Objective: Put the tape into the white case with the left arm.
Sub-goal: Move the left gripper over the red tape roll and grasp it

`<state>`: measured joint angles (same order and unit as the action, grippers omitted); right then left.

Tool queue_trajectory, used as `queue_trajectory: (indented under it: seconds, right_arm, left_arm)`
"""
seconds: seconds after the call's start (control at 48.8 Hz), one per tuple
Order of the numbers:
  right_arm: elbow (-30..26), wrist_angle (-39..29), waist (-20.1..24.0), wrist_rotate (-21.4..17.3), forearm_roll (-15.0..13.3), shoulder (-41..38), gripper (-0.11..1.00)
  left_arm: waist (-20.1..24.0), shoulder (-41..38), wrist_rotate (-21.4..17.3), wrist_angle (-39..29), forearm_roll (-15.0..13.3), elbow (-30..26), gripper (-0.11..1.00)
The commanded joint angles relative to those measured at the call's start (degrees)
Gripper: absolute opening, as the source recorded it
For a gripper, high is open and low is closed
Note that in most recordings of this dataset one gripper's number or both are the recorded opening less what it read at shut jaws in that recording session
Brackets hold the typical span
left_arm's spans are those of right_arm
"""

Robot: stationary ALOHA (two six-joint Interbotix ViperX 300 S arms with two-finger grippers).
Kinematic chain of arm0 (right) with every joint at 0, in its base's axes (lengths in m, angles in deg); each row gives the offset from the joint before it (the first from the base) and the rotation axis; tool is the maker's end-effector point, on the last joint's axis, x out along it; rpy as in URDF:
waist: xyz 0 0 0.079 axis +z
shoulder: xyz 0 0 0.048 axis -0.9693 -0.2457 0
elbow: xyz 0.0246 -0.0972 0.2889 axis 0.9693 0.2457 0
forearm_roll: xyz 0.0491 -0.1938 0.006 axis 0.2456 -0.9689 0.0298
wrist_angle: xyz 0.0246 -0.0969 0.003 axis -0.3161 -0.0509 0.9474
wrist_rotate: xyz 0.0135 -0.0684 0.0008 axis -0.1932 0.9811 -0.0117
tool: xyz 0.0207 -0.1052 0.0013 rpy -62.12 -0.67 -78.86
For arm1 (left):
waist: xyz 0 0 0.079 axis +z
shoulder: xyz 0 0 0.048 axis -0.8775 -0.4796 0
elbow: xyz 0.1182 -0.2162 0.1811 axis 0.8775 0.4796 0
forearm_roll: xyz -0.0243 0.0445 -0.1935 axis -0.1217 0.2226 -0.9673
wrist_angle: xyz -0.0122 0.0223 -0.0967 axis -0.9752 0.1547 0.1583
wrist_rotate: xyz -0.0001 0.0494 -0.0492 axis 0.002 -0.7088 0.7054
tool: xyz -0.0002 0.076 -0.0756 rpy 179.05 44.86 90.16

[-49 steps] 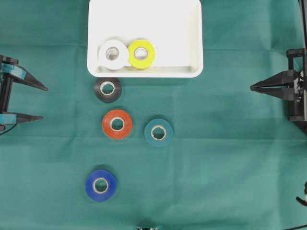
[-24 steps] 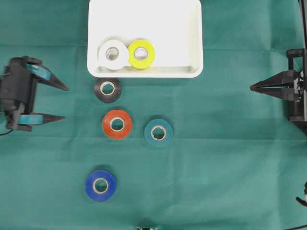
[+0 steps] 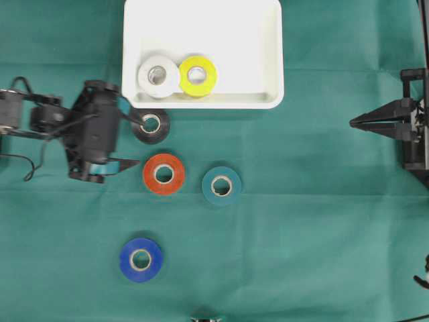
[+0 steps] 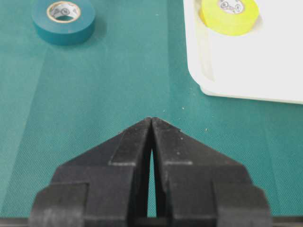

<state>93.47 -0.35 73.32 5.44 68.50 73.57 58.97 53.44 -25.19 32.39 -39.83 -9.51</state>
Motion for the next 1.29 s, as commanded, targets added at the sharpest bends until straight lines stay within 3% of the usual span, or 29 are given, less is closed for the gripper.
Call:
queue_trajectory:
  seconds: [0.0,0.308,1.272]
  right_arm:
    - [-0.62,0.53,-0.09,-0.09,-0.09,-0.26,-0.1]
    - [-0.53,0.62,0.0,-0.09,0.0,-0.18,-0.1]
    - [-0.53,0.62,0.0,-0.09,0.0,-0.26,-0.1]
  left_arm:
    - [0.0,-2.2,0.09,0.18,-0.18,-3.43,0.89]
    - [-0.62,-6.06,0.35,0.09,-0.18,-7.56,0.89]
    - [-1.32,-16.96,0.44,-1.41,-0.26,-11.07,0.89]
